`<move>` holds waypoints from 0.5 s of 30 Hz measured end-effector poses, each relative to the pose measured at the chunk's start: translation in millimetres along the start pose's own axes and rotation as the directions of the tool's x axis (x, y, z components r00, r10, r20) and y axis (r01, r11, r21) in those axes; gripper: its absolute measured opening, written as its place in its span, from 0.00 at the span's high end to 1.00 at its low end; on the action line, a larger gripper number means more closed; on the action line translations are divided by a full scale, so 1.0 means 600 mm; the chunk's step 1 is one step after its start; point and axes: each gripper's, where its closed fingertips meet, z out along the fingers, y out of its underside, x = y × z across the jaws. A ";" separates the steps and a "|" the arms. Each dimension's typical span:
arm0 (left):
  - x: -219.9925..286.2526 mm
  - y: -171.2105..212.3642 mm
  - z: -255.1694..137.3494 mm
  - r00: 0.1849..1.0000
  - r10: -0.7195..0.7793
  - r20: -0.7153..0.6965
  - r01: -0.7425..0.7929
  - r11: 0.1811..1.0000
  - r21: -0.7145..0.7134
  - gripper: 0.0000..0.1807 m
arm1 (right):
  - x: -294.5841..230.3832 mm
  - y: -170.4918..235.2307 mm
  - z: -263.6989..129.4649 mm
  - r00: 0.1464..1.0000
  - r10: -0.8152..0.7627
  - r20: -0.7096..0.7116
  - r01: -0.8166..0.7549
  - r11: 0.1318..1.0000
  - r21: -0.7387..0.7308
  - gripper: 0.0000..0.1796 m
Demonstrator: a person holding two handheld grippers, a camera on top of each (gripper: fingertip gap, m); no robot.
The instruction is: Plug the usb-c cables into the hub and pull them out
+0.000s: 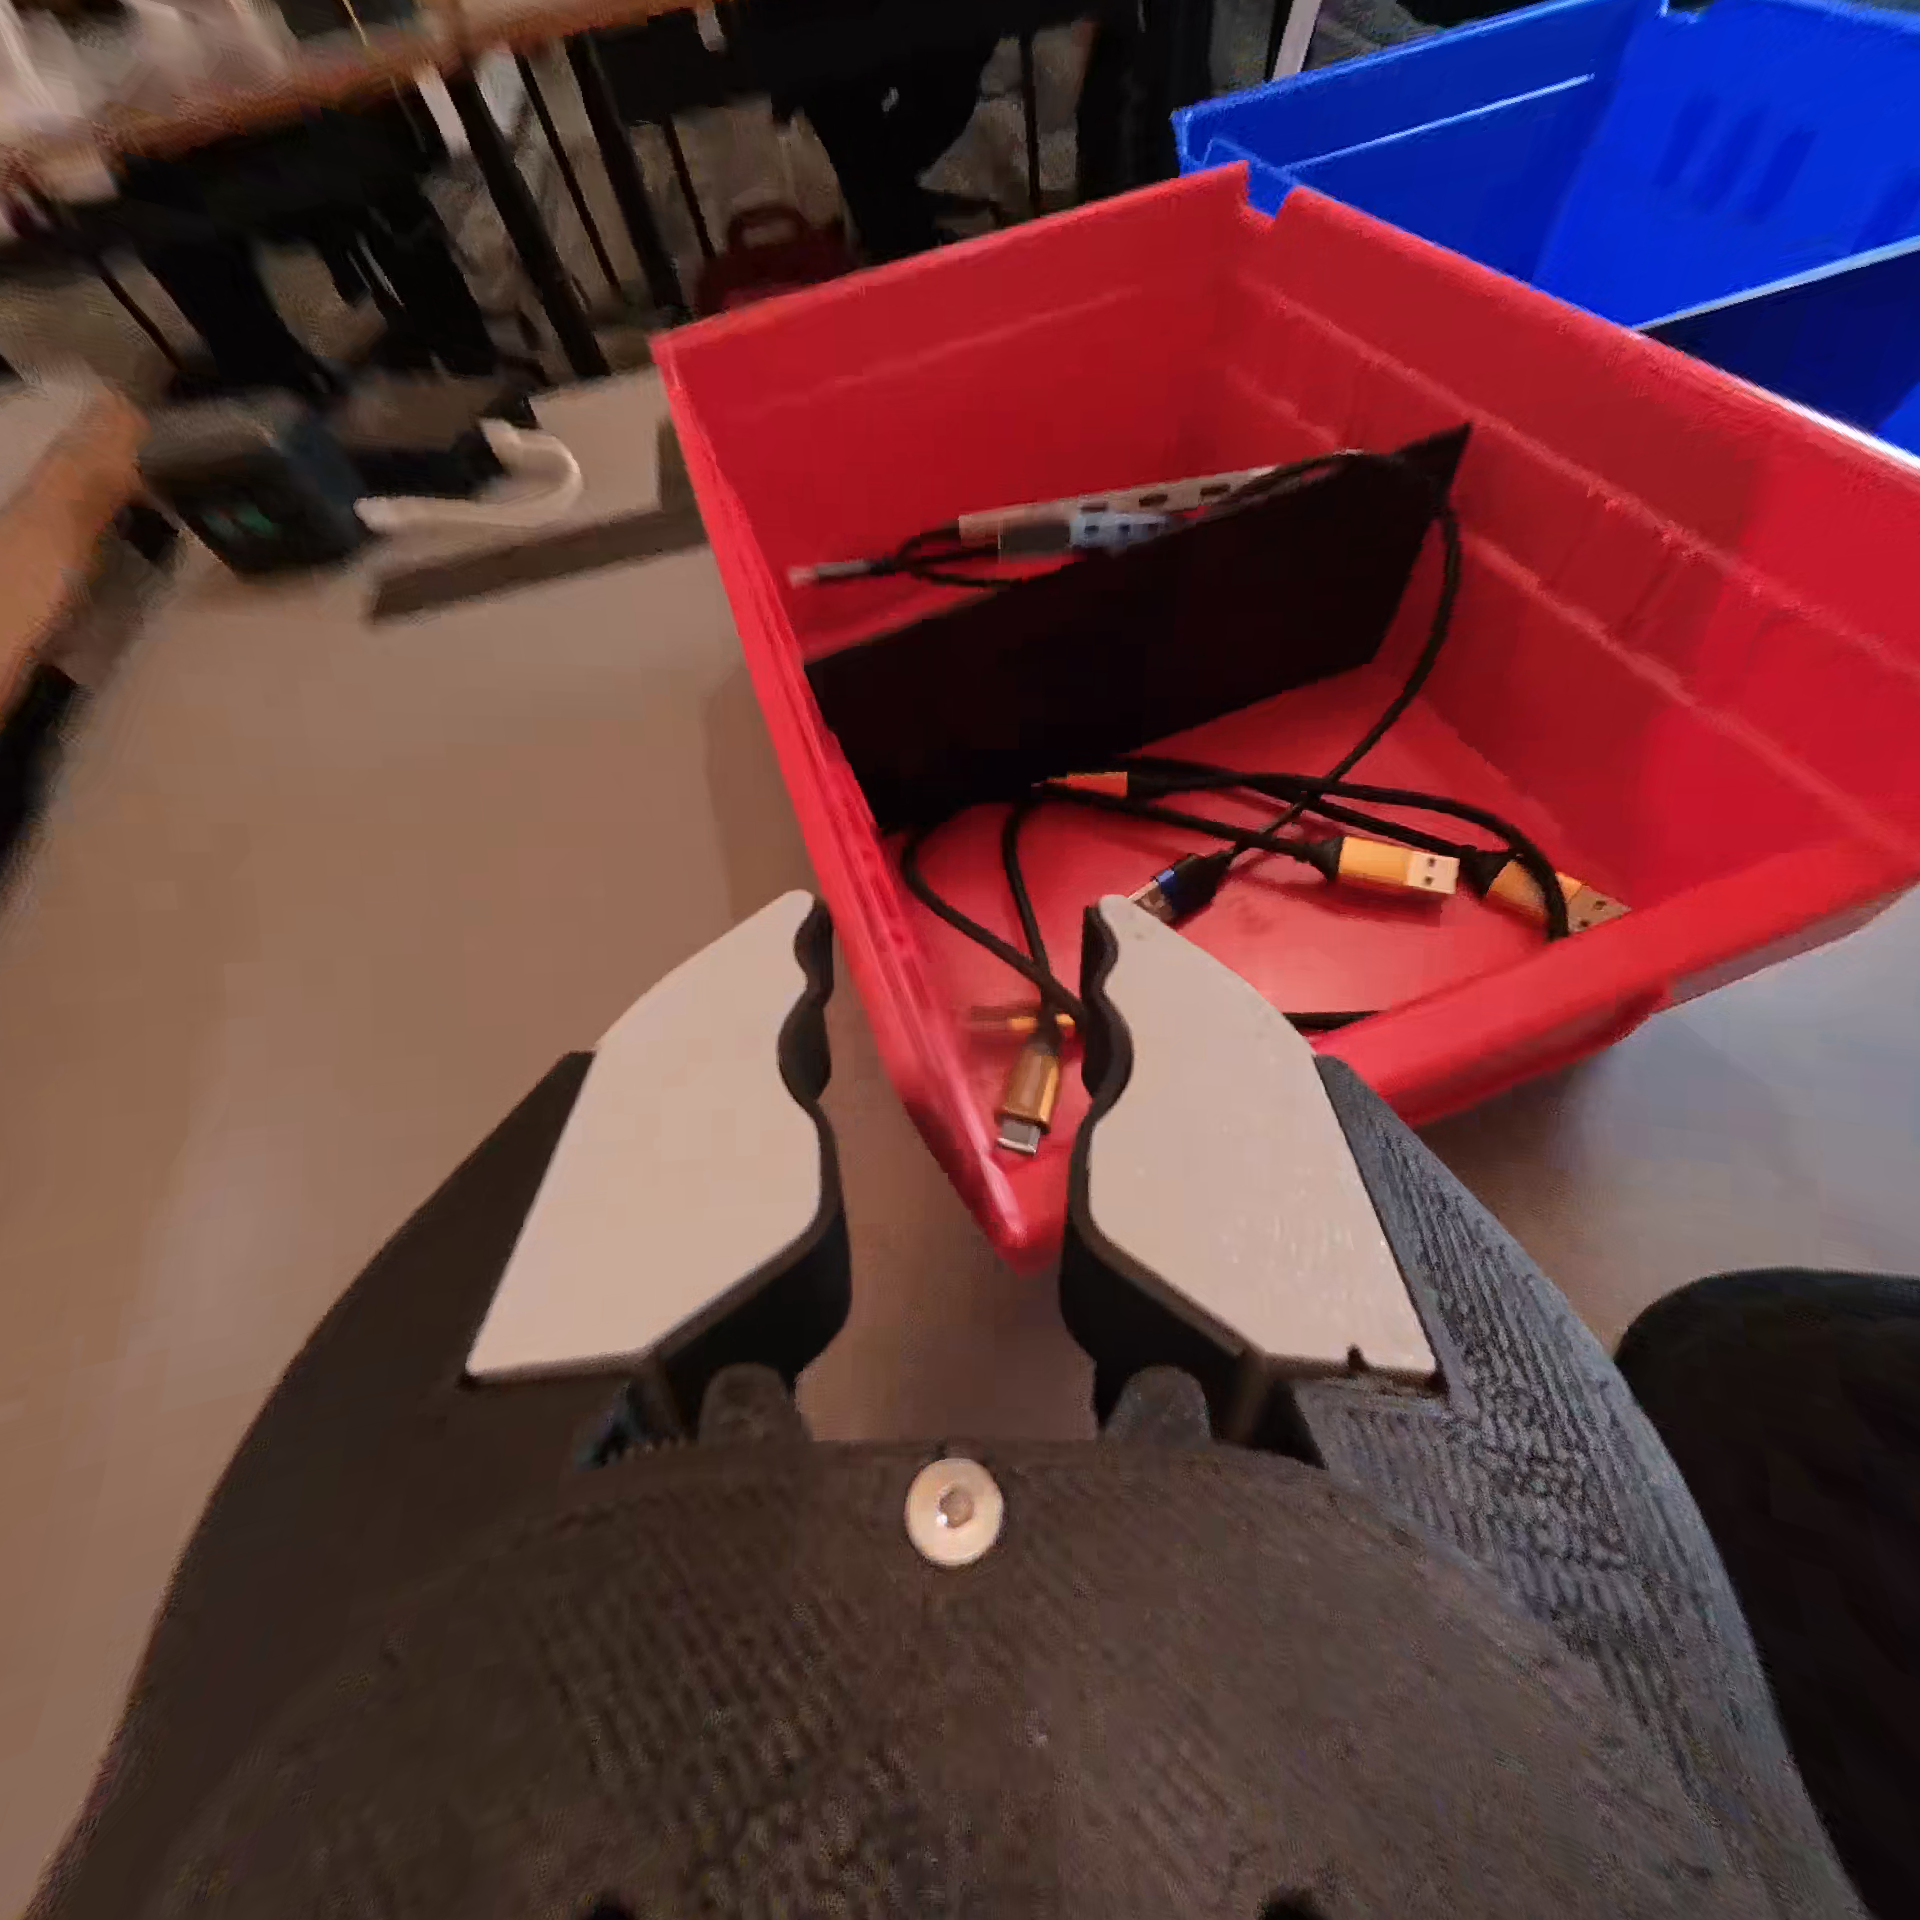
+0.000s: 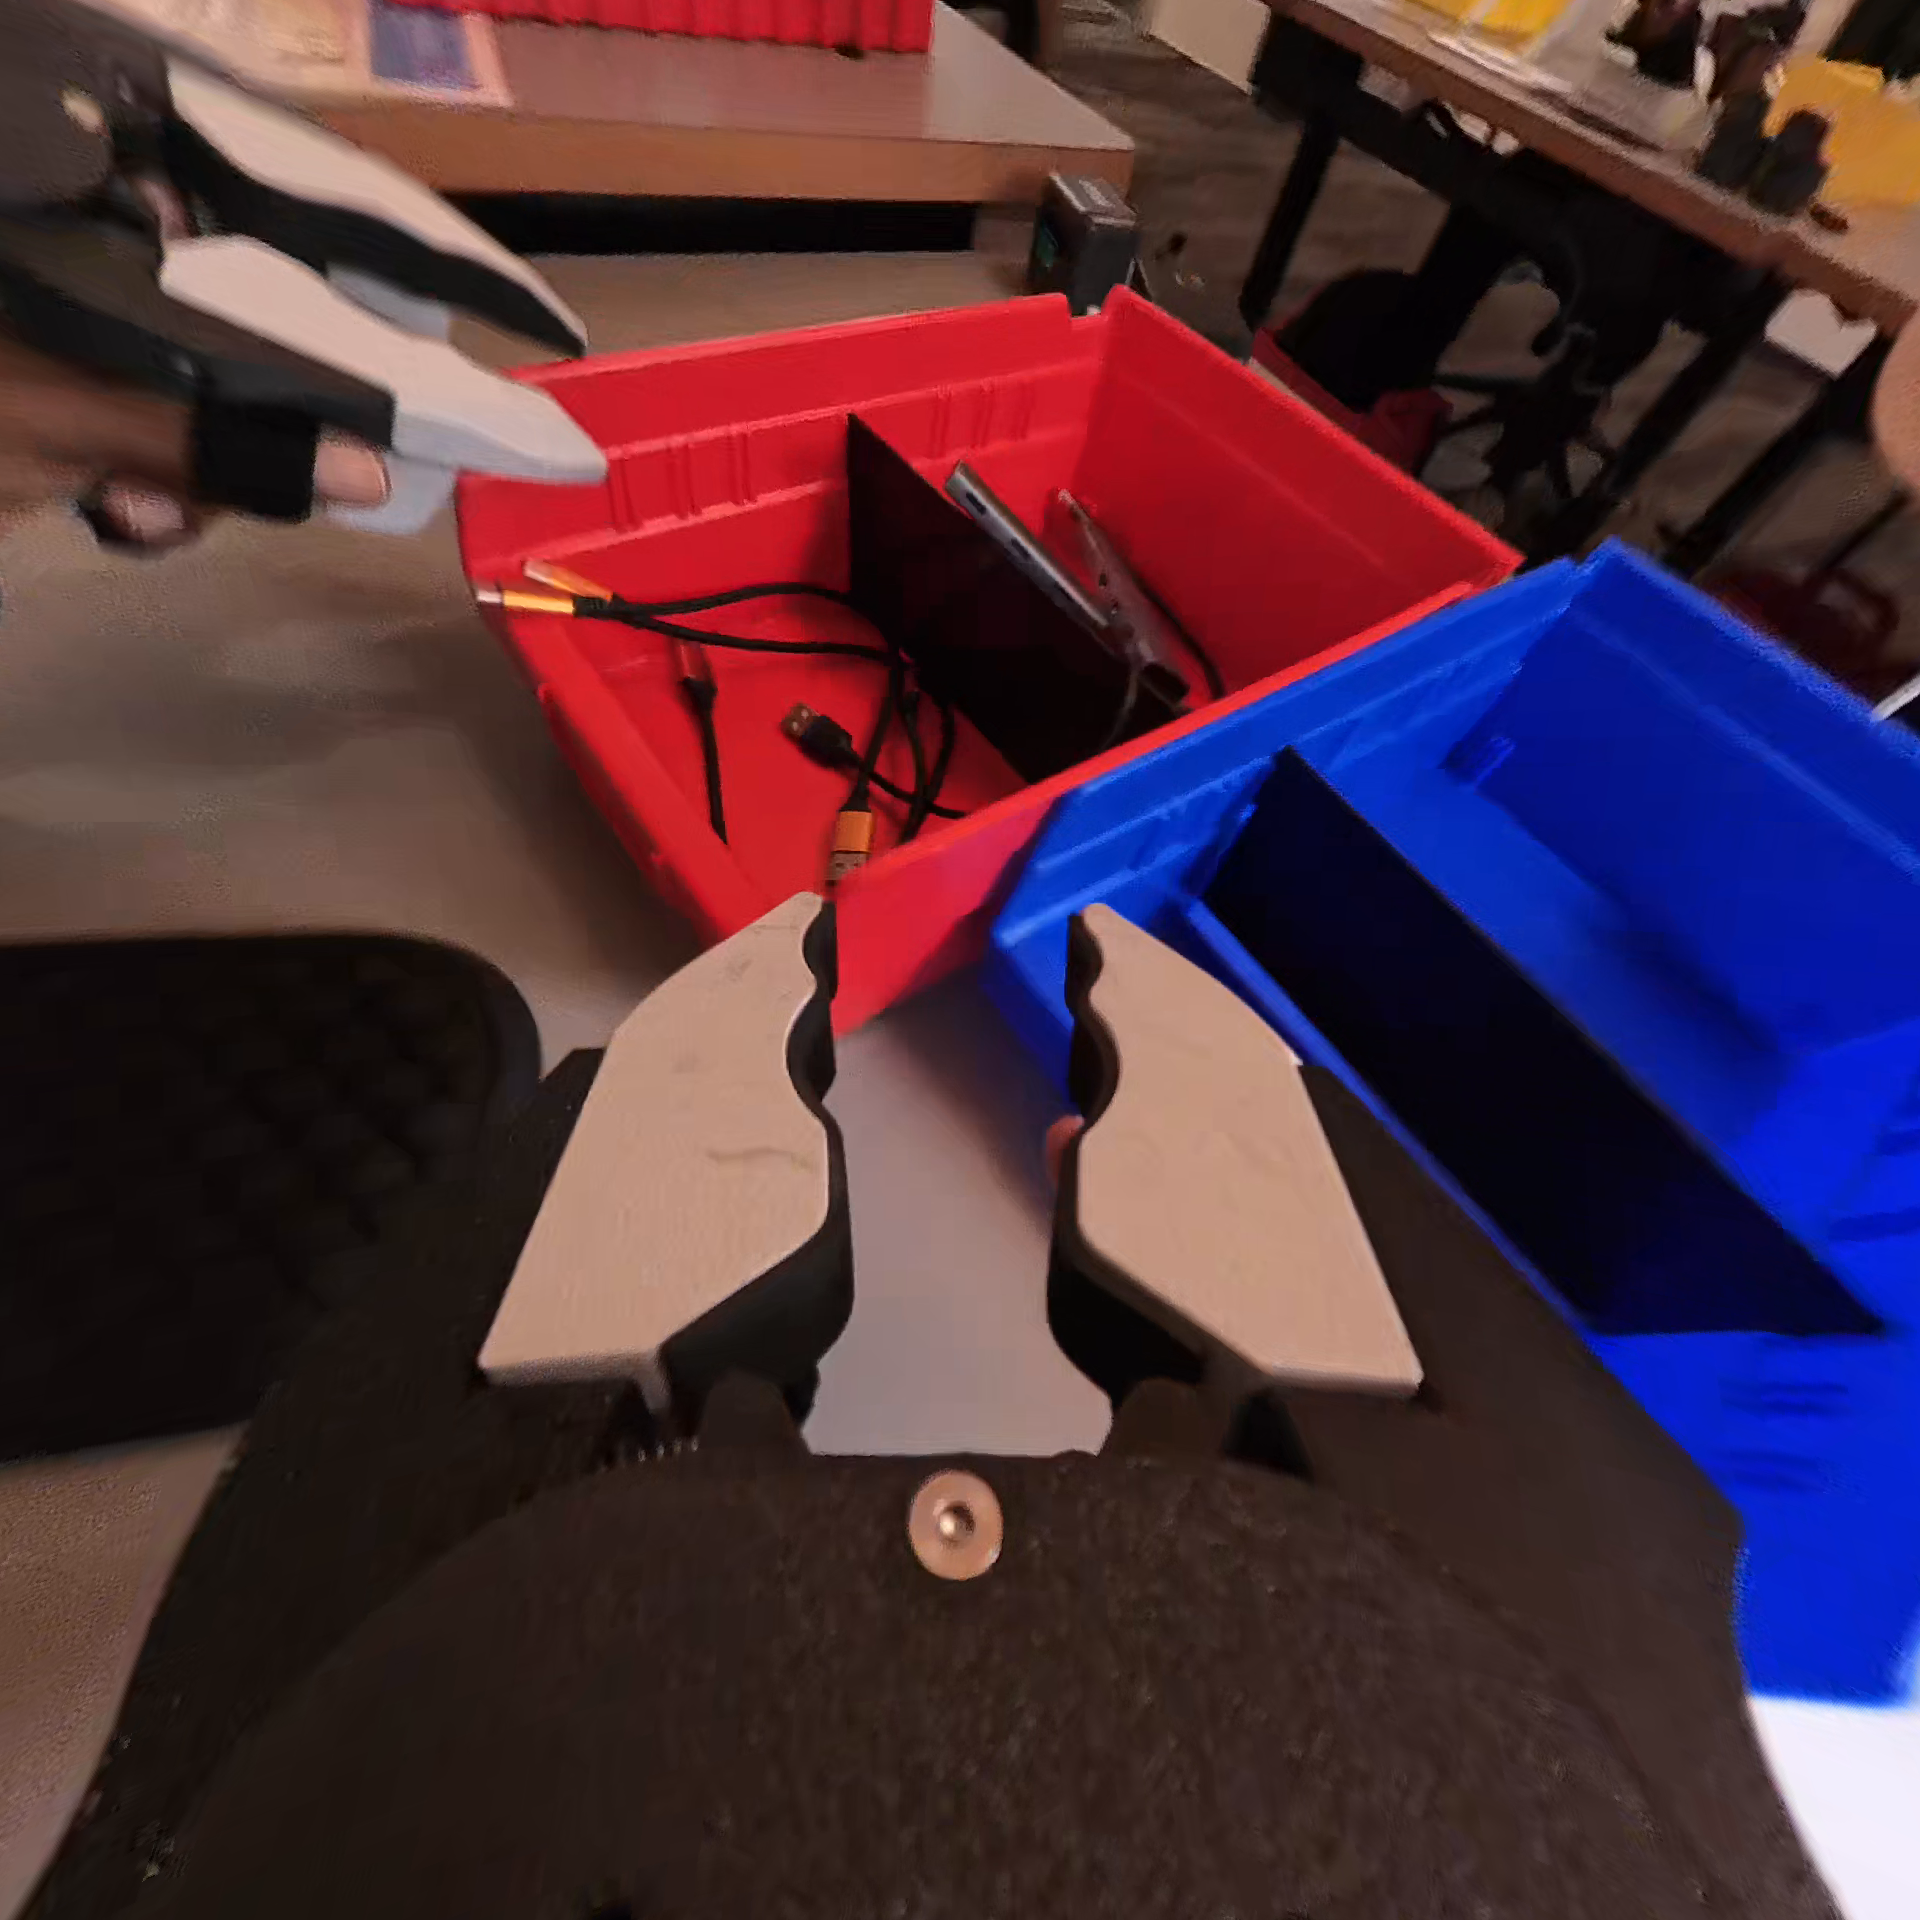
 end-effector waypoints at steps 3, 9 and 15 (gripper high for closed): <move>-0.002 -0.022 -0.029 0.981 0.186 0.055 -0.186 0.983 -0.012 0.77 | 0.059 0.025 -0.031 0.983 -0.181 -0.017 0.178 0.978 -0.109 0.76; 0.143 0.001 -0.025 0.828 0.391 -0.402 -0.448 0.892 -0.055 0.73 | 0.118 0.139 0.018 0.909 -0.404 0.105 0.411 0.822 -0.394 0.70; 0.189 0.085 0.044 0.626 0.511 -0.589 -0.729 0.651 -0.211 0.72 | 0.124 0.198 0.047 0.858 -0.479 0.185 0.503 0.709 -0.495 0.81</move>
